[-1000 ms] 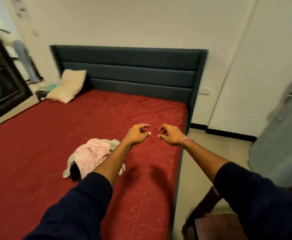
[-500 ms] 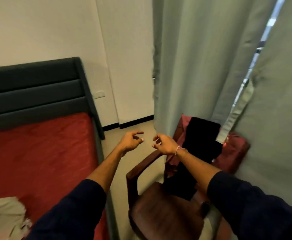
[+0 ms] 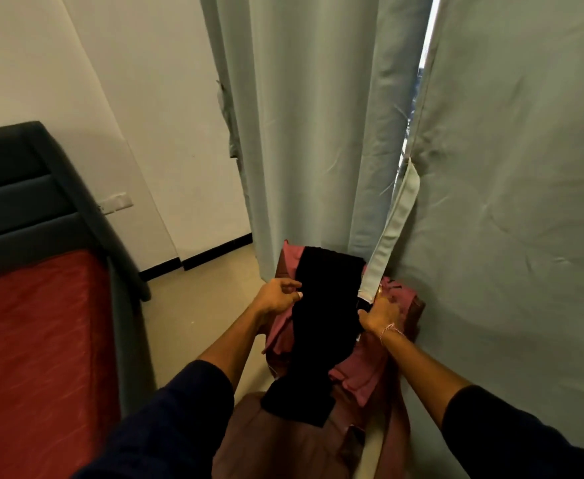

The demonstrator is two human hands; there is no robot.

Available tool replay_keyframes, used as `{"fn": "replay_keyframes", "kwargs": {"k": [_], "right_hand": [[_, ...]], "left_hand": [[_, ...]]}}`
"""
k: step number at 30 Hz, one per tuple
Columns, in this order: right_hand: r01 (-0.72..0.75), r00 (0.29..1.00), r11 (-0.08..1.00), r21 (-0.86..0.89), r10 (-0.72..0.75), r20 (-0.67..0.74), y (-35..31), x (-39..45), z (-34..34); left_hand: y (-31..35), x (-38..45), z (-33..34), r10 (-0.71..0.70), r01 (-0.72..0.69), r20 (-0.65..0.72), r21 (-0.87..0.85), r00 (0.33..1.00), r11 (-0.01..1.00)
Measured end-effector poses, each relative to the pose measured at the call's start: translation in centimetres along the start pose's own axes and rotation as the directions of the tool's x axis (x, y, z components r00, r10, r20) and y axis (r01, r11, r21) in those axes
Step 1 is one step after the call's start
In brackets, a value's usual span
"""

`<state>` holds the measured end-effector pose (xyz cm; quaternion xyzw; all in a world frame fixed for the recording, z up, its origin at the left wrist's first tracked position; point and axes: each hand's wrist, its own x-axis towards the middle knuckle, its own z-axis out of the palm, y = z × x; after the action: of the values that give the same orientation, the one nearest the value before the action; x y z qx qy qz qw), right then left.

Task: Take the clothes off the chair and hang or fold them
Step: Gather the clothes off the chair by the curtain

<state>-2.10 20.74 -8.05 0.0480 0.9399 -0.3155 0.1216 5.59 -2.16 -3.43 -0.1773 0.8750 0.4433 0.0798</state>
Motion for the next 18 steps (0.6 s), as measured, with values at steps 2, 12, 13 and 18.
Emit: {"fn": "replay_keyframes", "kwargs": {"k": [2, 12, 13, 18], "right_hand": [[-0.098, 0.993, 0.994, 0.043, 0.101, -0.059, 0.7, 0.6, -0.1], [-0.080, 0.968, 0.881, 0.467, 0.180, -0.173, 1.6, 2.9, 2.3], [-0.060, 0.973, 0.876, 0.478, 0.157, -0.167, 1.8, 3.0, 2.7], [-0.039, 0.996, 0.836, 0.547, 0.074, -0.042, 2.4, 4.2, 4.1]], "left_hand": [[0.0, 2.4, 1.1, -0.055, 0.055, 0.013, 0.012, 0.998, 0.998], [0.0, 10.1, 6.2, -0.214, 0.167, -0.142, -0.284, 0.967, 0.944], [0.0, 10.1, 6.8, -0.231, 0.169, -0.136, -0.363, 0.963, 0.916], [0.6, 11.1, 9.4, -0.243, 0.134, -0.114, -0.580, 0.963, 0.804]]}}
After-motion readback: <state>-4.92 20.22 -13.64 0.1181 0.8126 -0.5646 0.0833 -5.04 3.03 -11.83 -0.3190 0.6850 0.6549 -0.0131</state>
